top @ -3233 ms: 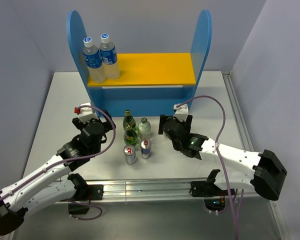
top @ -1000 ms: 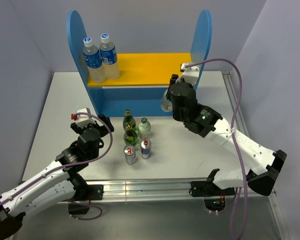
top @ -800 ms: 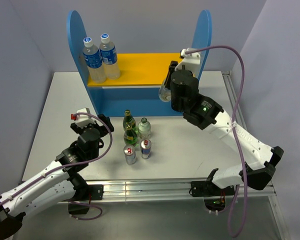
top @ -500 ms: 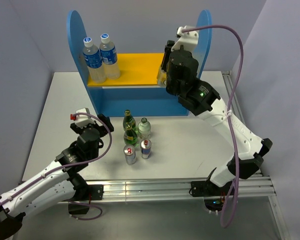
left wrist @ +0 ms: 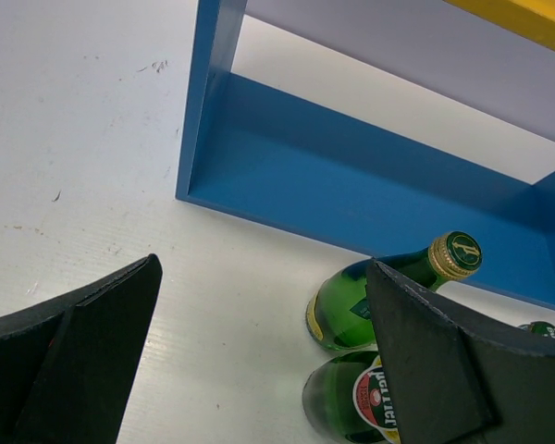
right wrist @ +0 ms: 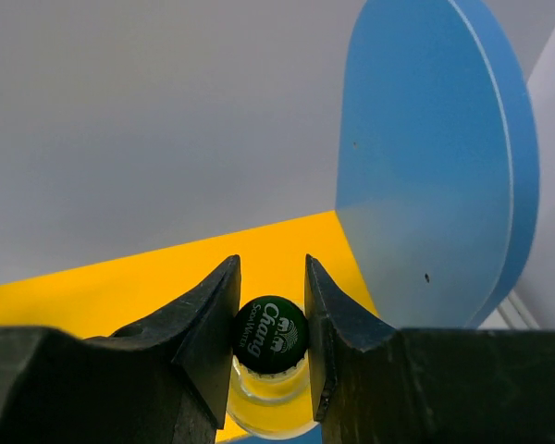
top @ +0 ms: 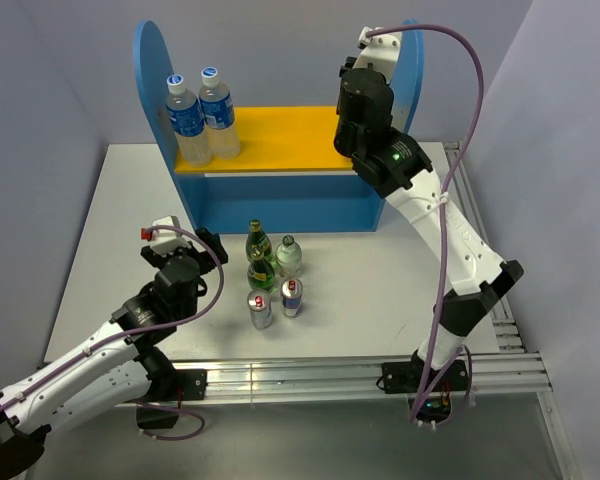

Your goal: Place and organize the beverage onto the shelf

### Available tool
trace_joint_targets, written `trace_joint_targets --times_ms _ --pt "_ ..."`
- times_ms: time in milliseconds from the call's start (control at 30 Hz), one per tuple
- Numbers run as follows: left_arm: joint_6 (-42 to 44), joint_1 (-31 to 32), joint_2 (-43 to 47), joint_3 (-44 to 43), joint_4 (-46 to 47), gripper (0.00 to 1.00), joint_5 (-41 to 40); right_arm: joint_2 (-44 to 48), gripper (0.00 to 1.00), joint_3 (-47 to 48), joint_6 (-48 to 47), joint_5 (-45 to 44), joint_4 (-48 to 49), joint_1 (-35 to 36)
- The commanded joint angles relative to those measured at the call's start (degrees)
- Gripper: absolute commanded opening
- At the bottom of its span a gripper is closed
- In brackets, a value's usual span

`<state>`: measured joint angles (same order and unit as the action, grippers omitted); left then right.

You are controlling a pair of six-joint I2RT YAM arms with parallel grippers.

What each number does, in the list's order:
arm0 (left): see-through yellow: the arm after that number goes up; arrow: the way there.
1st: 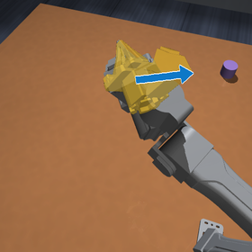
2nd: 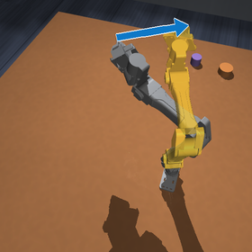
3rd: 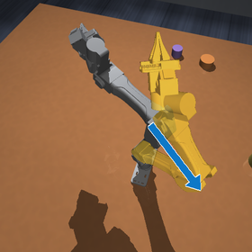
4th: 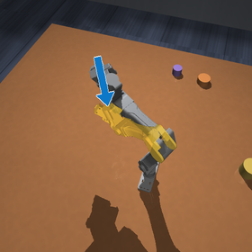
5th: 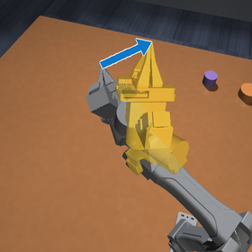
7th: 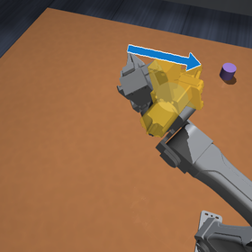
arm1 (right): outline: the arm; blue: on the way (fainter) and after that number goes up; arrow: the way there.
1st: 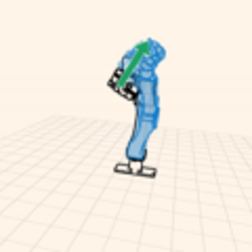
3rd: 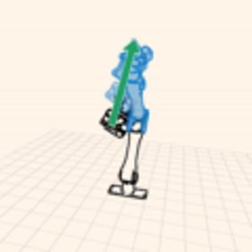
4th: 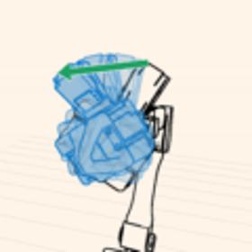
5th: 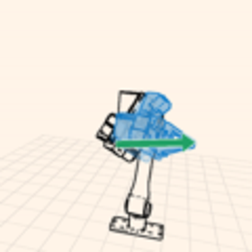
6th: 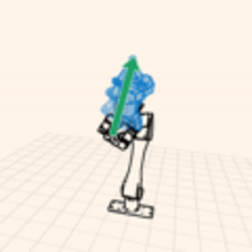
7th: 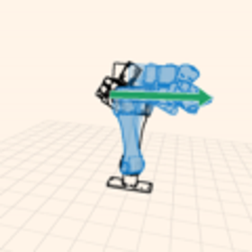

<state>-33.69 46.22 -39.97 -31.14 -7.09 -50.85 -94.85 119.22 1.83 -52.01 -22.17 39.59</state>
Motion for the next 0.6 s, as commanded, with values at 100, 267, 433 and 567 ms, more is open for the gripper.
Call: trace_joint_targets --times_ms 100,267,433,567 --pt "-0.1 -0.2 -0.7 0.2 1.6 0.99 0.2 -0.7 0.00 3.6 3.1 3.4 4.0 -5.0" --pt "-0.2 -0.2 -1.0 0.0 1.5 0.99 0.2 -2.1 0.00 1.8 5.6 4.7 2.6 -7.2" --pt "-0.3 -0.2 -0.7 0.2 1.5 0.99 0.5 -2.5 0.00 -1.1 6.8 5.4 3.5 -8.7" --pt "-0.5 -0.2 -0.8 0.1 1.2 0.99 0.6 -4.6 0.00 -1.2 6.7 5.2 4.3 -9.4"
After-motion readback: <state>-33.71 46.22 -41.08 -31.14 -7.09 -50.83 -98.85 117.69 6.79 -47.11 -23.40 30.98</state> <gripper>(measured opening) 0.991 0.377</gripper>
